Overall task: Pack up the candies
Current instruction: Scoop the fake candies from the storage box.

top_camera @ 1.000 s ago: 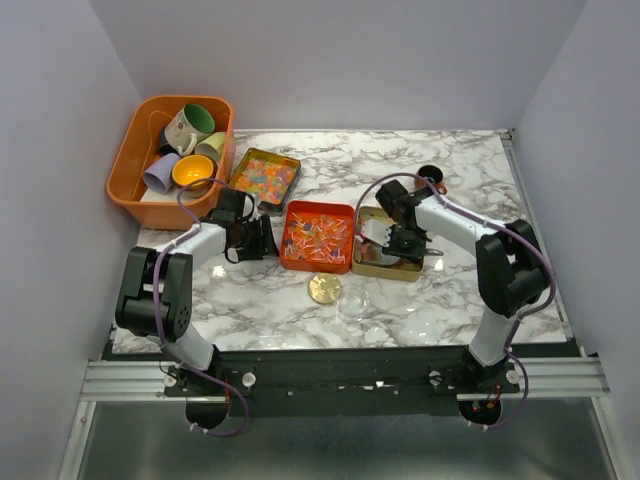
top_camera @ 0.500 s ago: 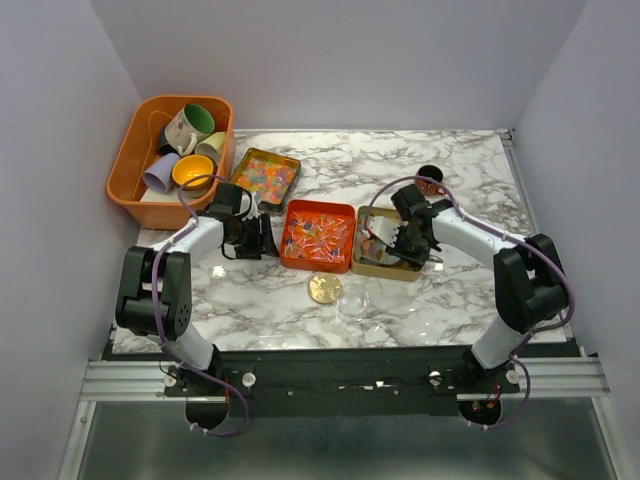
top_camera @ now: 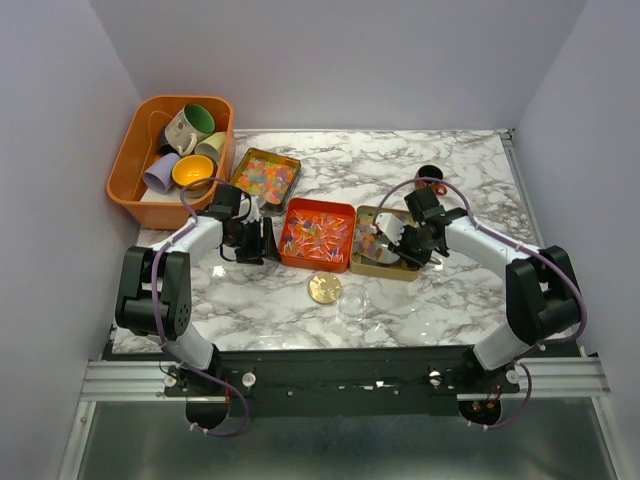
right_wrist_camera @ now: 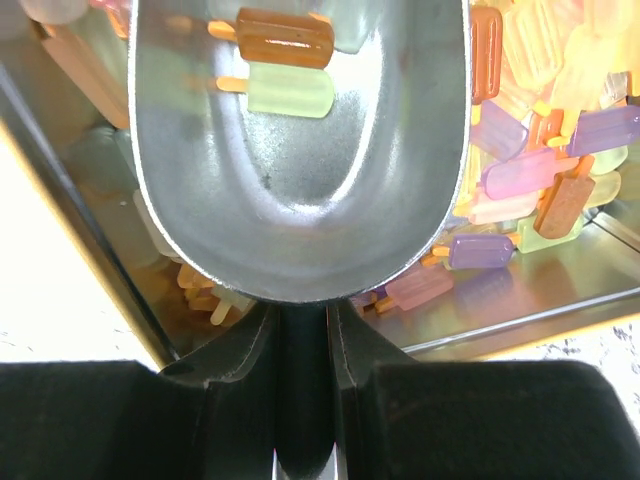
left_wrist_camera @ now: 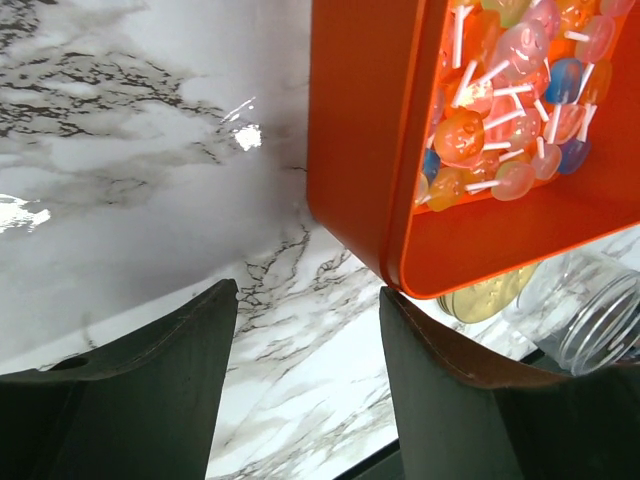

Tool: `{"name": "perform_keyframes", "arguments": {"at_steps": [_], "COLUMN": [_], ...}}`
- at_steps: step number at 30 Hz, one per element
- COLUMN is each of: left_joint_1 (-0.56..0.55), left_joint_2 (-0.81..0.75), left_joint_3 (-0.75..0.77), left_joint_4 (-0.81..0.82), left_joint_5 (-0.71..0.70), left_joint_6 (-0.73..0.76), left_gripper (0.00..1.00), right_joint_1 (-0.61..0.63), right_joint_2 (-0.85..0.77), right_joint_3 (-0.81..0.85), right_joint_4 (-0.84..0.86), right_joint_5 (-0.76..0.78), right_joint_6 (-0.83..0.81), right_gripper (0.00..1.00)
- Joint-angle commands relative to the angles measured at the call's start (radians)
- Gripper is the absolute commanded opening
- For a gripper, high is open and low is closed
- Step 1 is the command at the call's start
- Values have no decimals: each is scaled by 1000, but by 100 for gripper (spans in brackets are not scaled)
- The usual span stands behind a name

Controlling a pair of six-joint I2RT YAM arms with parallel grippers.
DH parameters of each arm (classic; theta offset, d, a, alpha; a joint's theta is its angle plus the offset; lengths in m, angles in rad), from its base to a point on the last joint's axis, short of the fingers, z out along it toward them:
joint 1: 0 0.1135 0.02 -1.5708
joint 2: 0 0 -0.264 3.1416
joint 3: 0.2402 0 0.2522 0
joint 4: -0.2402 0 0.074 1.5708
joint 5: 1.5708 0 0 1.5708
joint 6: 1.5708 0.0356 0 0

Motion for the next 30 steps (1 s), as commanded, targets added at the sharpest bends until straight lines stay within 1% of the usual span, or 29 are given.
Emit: {"name": "perform_keyframes", "arguments": {"at_steps": [1, 5, 13, 17, 18, 20, 22, 25, 28, 30], "left_joint_1": [11, 14, 16, 17, 17, 17, 19, 20, 20, 20], "left_joint_2": [-9, -7, -7, -15, -17, -20, -21, -21, -20, -18], "left_joint_3": [33, 44, 42, 33, 33, 32, 32, 24, 16, 10], "left_joint_4": [-19, -23, -17, -12, -11, -17, -20, -15, -2, 7], "left_joint_5": [65, 74, 76, 77, 79, 80, 82, 86, 92, 95], "left_joint_6": [23, 29, 33, 32, 32, 38, 41, 42, 33, 24], "left_gripper": [69, 69, 69, 69, 69, 68, 69, 68, 69, 69], "right_joint_1": [-10, -20, -21, -21, -21, -21, -23, -23, -30, -32], "right_joint_2": [-59, -78, -79, -35, -23, 4, 5, -13, -15, -7], "right_joint_3": [-45, -75, -58, -33, -24, -1, 4, 17, 49, 71], "right_joint_4": [98, 109, 74, 50, 22, 3, -7, -33, -88, -127], "right_joint_5": [-147, -145, -147, -161, -170, -165, -165, -185, -203, -213], "right_joint_6": [25, 48, 71, 74, 74, 94, 107, 115, 120, 118], "right_gripper": [1, 0, 1, 1, 1, 16, 30, 41, 45, 46]}}
